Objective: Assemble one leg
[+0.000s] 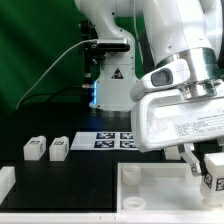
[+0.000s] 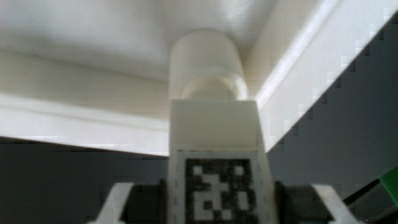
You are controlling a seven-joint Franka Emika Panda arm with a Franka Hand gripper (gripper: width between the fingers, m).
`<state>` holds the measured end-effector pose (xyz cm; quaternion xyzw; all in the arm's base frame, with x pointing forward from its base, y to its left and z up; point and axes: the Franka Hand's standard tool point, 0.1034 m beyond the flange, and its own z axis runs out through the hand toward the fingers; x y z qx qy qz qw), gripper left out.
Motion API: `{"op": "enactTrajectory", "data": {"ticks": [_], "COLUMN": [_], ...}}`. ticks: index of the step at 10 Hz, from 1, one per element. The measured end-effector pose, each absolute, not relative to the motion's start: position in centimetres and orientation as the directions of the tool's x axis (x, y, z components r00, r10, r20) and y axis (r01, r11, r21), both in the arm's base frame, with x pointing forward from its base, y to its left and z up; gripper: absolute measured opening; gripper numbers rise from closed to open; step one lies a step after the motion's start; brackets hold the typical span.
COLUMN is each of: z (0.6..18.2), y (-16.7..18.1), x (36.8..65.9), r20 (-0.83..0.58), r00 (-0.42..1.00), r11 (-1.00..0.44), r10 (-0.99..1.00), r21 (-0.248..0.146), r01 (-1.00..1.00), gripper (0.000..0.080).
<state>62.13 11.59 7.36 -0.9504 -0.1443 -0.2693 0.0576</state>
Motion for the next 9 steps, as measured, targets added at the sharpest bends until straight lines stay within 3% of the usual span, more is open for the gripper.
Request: {"op": "enactTrajectory", "data": {"ticks": [2,5,7,8,9], "z": [7.28,7.12,6.94,6.92,6.9], "y": [11.72,11.77,11.8,11.81,11.81], "x": [62.19,62.17,62.06,62.04,62.03], "r20": [0.607,0.58,0.572,0.572,0.572], "r00": [0.763,0.782,0.787,0.787,0.788], "r11": [-0.958,-0.956,-0.955,-0.955,-0.955], "r10": [0.222,0.228,0.229,0.229,0.229], "r21": [-0.011,-0.021,-0.023,-0.023,-0.024], "r01": [0.287,0.294,0.295,0.295,0.295], "gripper": [0.0291,0.0291,0.0538,0.0614,0.0614]}}
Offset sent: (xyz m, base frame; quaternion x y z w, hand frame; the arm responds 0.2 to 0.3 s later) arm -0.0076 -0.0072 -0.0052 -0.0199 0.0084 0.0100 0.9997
